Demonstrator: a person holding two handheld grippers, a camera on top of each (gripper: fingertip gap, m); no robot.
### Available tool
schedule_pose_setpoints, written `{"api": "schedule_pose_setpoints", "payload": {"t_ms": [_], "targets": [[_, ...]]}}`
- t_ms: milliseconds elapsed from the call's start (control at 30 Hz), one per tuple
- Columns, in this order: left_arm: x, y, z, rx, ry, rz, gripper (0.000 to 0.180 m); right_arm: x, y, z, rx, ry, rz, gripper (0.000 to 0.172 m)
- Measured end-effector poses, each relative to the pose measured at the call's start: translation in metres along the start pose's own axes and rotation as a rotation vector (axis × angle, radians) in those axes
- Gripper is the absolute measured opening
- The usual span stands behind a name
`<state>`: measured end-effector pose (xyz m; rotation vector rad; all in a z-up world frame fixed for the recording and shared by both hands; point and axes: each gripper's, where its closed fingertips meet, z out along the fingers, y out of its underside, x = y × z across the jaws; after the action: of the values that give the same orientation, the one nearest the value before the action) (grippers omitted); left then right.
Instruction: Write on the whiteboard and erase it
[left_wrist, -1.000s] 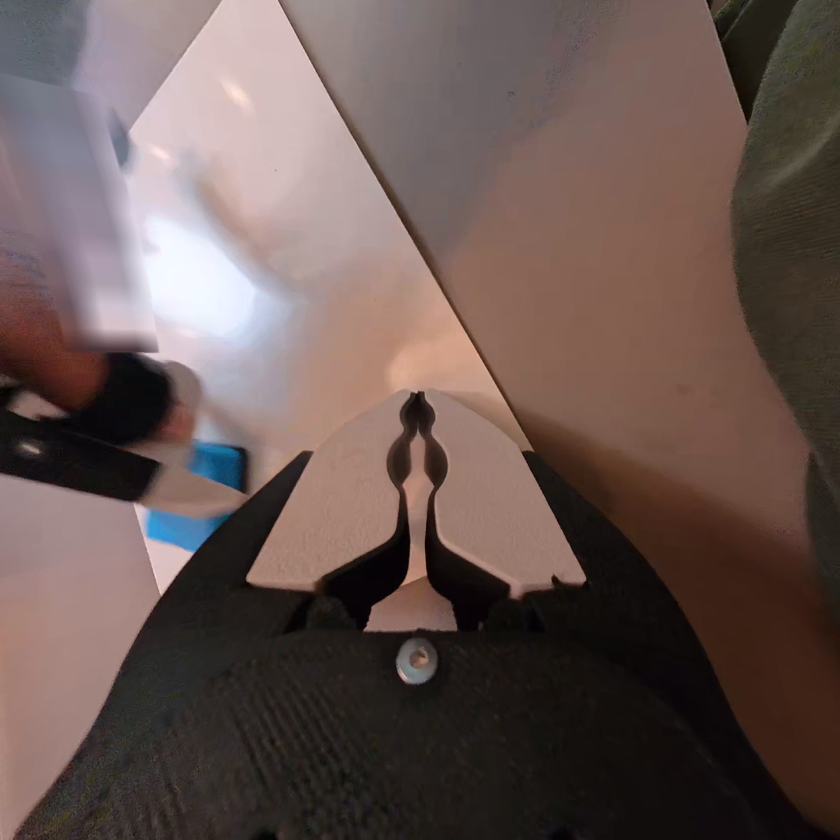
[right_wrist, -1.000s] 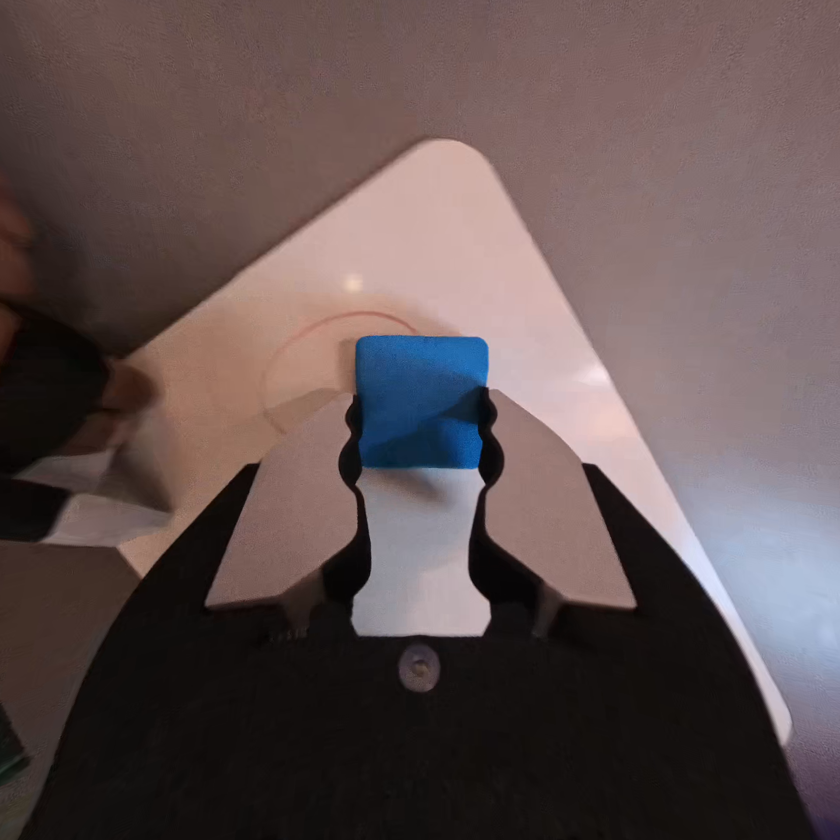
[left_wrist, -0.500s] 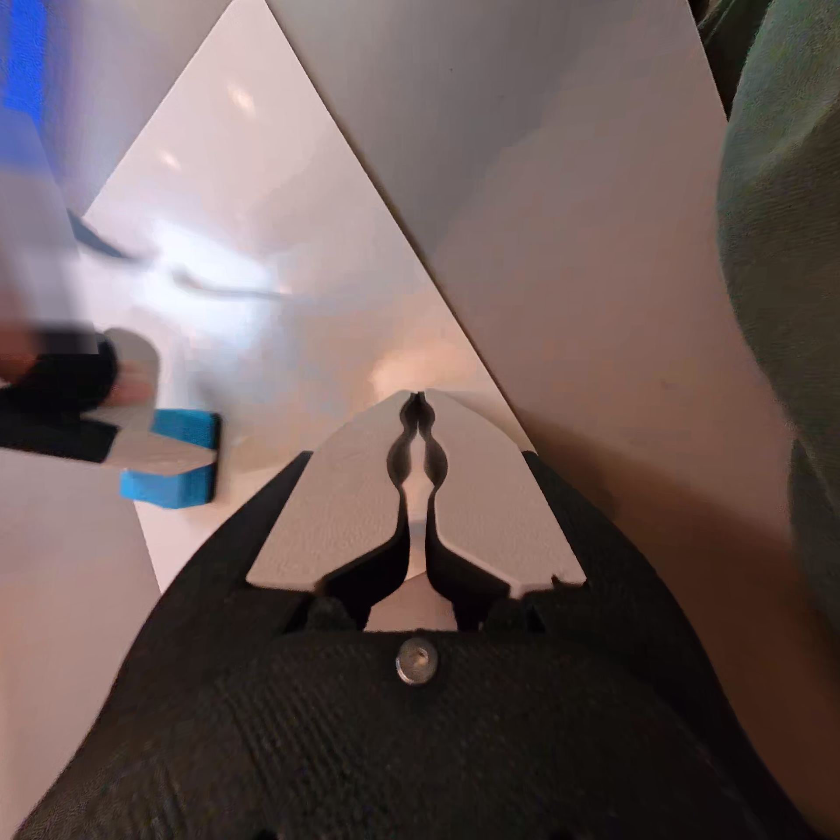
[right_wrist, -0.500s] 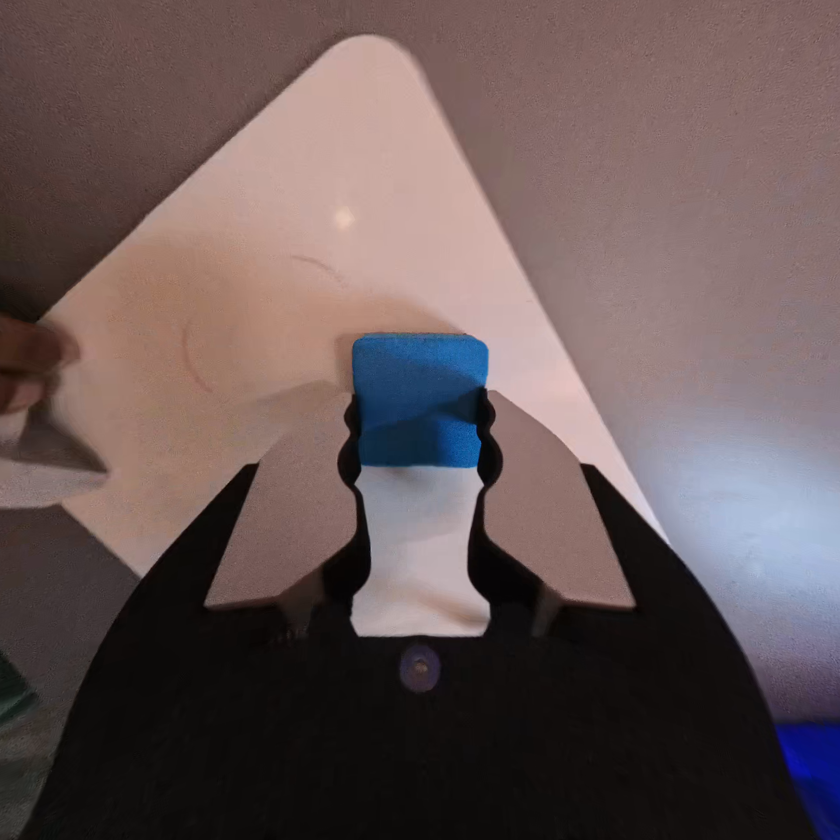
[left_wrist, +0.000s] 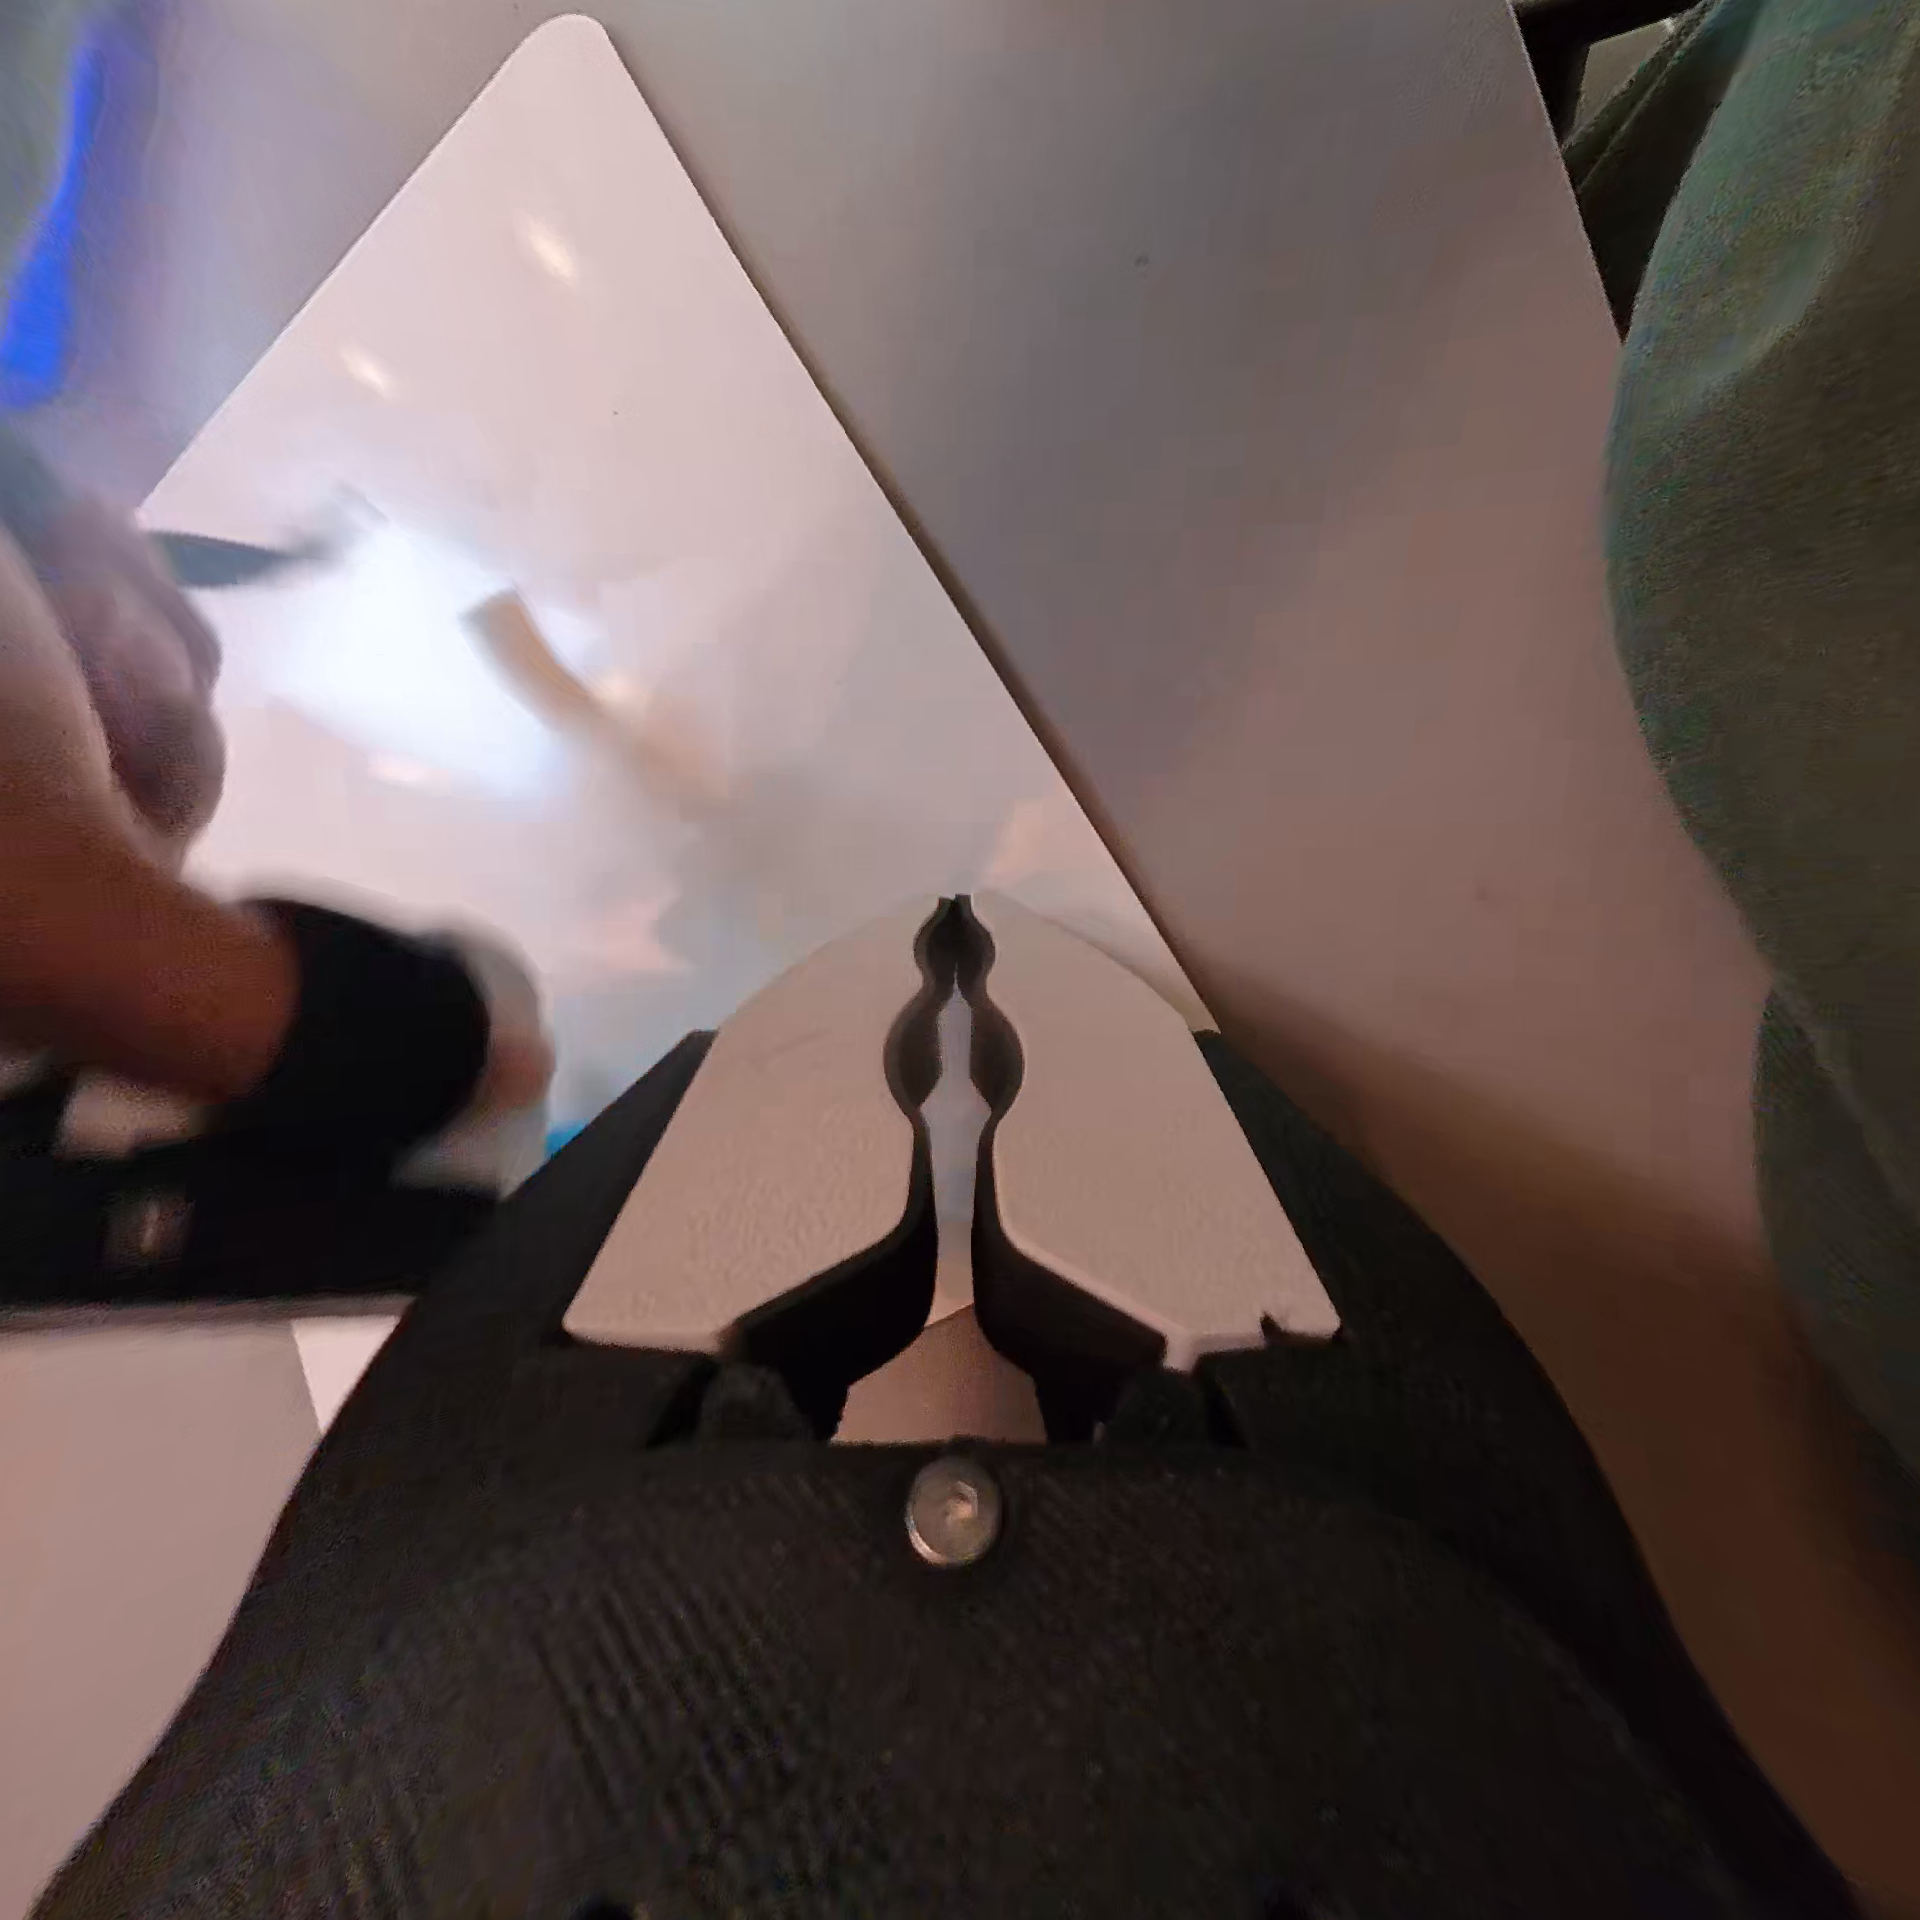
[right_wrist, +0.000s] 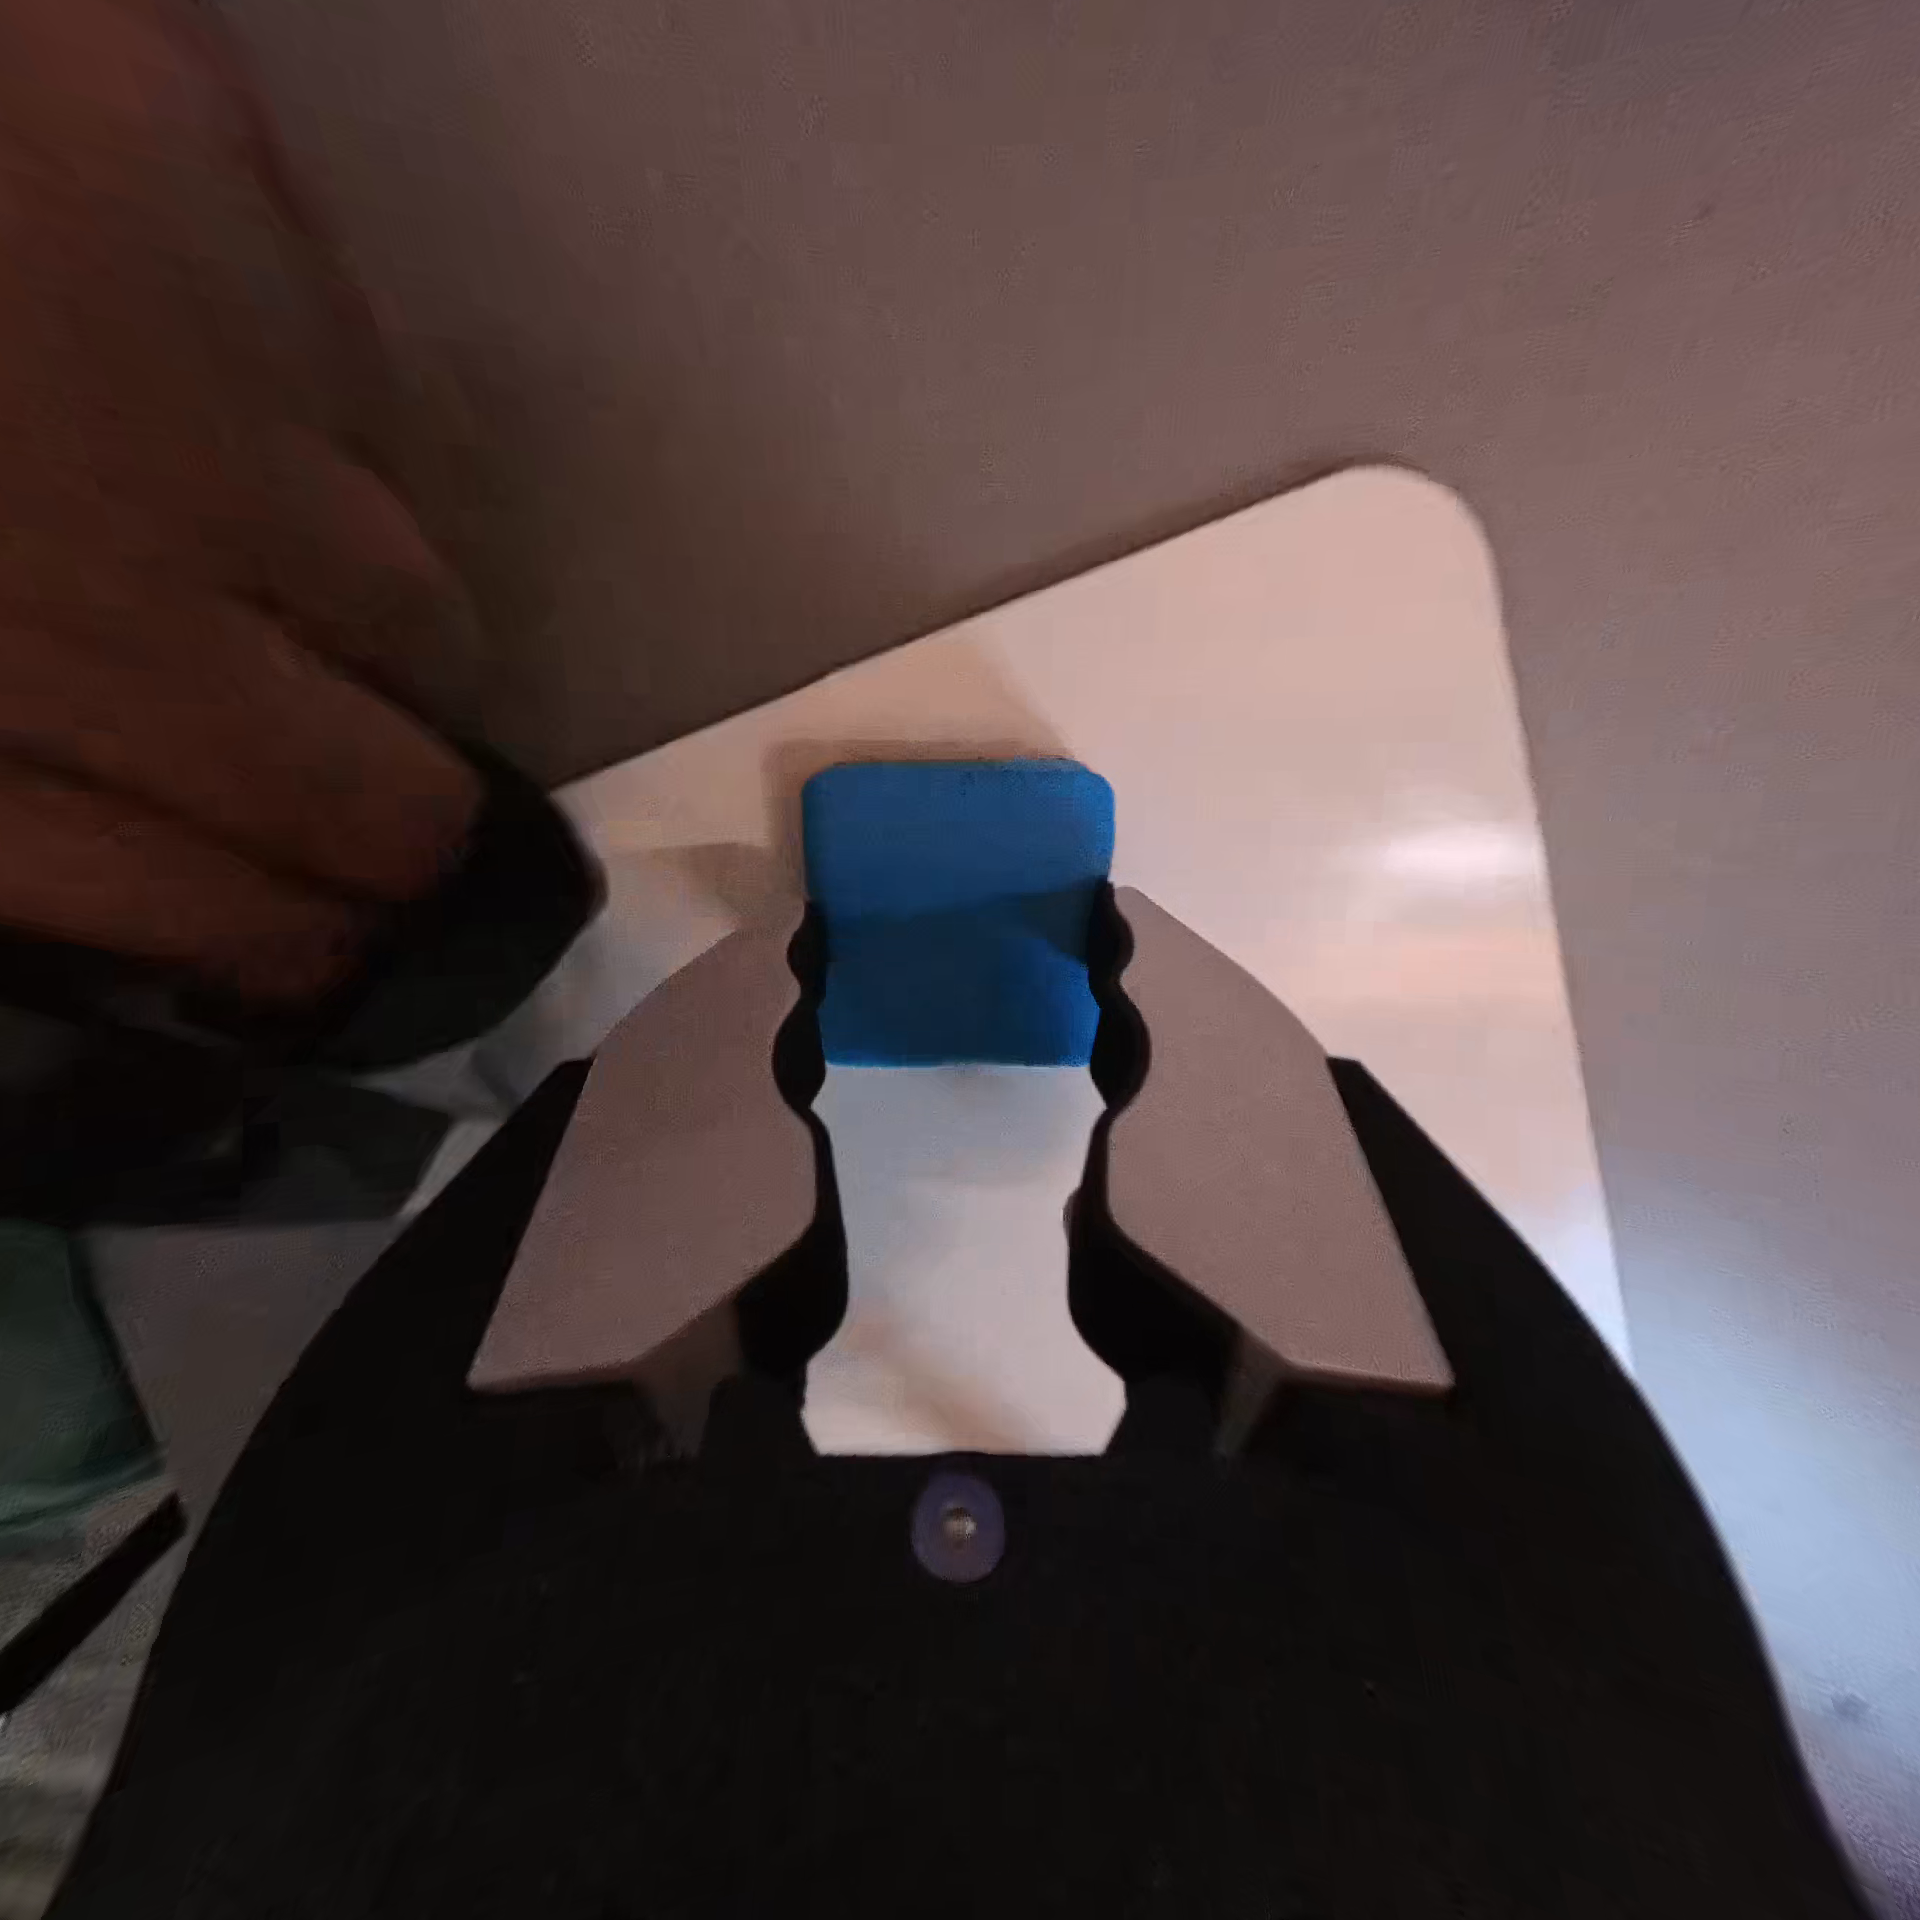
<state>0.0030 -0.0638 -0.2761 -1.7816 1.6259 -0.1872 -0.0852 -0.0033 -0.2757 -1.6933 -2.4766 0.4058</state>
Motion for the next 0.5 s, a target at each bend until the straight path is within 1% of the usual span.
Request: {"api": "schedule_pose_setpoints", "payload": {"t_ms": [33, 67, 100, 133, 167, 200, 233, 267, 300, 333, 367, 400, 433, 467, 500], "targets": [[0.000, 0.000, 0.000, 0.000, 0.000, -0.003, 0.000, -0.003, 0.016, -0.005, -0.021, -0.033, 0.014, 0.050], [0.000, 0.000, 0.000, 0.000, -0.003, -0.002, 0.001, 0.009, 0.033, -0.010, -0.038, -0.031, 0.086, 0.050], [0.000, 0.000, 0.000, 0.001, -0.006, -0.001, 0.000, 0.038, 0.046, -0.015, -0.059, 0.045, 0.169, 0.050], [-0.001, -0.001, 0.001, 0.003, -0.007, -0.002, 0.001, 0.062, 0.047, -0.017, -0.039, 0.085, 0.243, 0.050], [-0.001, -0.001, 0.001, 0.003, -0.008, -0.005, 0.001, 0.074, 0.036, -0.014, 0.003, 0.108, 0.280, 0.050], [-0.001, -0.001, 0.001, 0.004, -0.011, -0.006, 0.001, 0.071, 0.017, -0.008, 0.032, 0.119, 0.242, 0.050], [0.000, -0.001, 0.001, 0.006, -0.013, -0.007, 0.001, 0.049, -0.003, -0.001, 0.051, 0.084, 0.156, 0.050], [0.001, -0.001, 0.000, 0.010, -0.012, -0.008, 0.001, 0.022, -0.012, 0.003, 0.040, 0.049, 0.072, 0.050], [0.001, 0.000, 0.000, 0.013, -0.011, -0.009, 0.000, 0.000, -0.009, 0.003, 0.002, 0.018, 0.003, 0.050], [0.001, 0.000, -0.001, 0.016, -0.010, -0.013, 0.000, -0.013, 0.005, -0.001, -0.033, -0.010, -0.027, 0.050], [0.001, 0.001, -0.002, 0.017, -0.011, -0.016, 0.000, -0.013, 0.023, -0.006, -0.054, -0.037, 0.006, 0.050], [0.001, 0.001, -0.002, 0.015, -0.014, -0.014, 0.000, 0.003, 0.041, -0.012, -0.072, -0.023, 0.088, 0.050], [0.002, 0.002, -0.003, 0.012, -0.016, -0.012, 0.000, 0.031, 0.053, -0.017, -0.075, 0.042, 0.168, 0.050], [0.002, 0.002, -0.003, 0.012, -0.020, -0.009, 0.000, 0.051, 0.051, -0.017, -0.036, 0.071, 0.242, 0.050], [0.002, 0.002, -0.003, 0.010, -0.023, -0.007, 0.001, 0.061, 0.039, -0.014, 0.009, 0.100, 0.271, 0.050]]}}
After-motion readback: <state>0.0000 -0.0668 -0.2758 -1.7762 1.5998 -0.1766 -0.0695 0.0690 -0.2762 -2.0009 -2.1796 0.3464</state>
